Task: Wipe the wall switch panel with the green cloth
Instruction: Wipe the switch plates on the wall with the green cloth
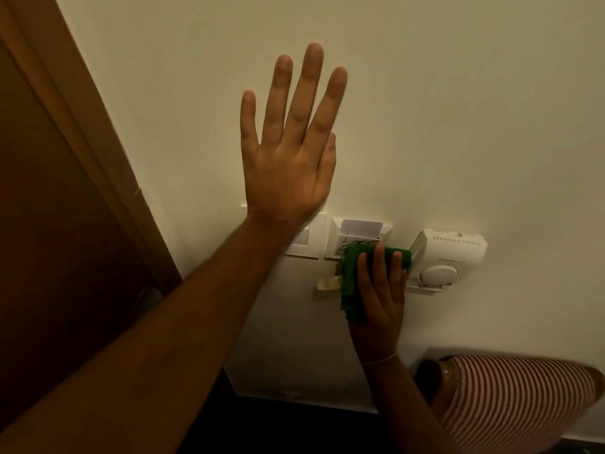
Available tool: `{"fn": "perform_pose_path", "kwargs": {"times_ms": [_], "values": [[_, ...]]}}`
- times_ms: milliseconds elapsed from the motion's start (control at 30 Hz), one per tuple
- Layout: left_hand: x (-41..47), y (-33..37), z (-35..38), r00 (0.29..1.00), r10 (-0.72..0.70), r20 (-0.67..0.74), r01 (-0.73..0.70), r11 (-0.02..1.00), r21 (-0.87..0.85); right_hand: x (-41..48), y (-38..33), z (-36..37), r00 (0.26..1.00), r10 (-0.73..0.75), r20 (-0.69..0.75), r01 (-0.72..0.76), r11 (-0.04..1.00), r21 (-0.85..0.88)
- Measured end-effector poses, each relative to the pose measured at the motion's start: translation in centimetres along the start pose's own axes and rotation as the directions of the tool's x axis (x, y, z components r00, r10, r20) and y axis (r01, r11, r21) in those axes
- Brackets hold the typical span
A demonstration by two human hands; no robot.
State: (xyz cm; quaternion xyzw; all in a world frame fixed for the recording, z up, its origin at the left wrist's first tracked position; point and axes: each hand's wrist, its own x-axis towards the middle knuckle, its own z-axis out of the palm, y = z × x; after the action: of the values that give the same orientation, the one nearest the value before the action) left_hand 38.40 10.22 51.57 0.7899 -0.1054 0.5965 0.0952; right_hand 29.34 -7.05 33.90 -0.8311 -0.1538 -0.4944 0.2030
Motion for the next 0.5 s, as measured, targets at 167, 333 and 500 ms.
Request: {"fn": "perform_pose_path", "kwargs": {"times_ms": [167, 333, 500], "values": [[0.1, 0.2, -0.2, 1.000, -0.022, 0.001, 0.022, 0.997, 0.069, 1.6, -0.4, -0.2, 0.996, 0.075, -0.046, -0.072, 0.995, 0.062], [0.3, 0.2, -0.3, 1.000, -0.025, -0.006, 0.026, 0.995, 0.093, -0.5, -0.7, -0.5, 0.996, 0.077, 0.036, -0.078, 0.996, 0.032], [0.2, 0.4, -0.3, 1.000, -0.022, -0.018, 0.025, 0.992, 0.124, 1.0, -0.8, -0.7, 0.993, 0.119, -0.003, -0.118, 0.986, 0.121]]}}
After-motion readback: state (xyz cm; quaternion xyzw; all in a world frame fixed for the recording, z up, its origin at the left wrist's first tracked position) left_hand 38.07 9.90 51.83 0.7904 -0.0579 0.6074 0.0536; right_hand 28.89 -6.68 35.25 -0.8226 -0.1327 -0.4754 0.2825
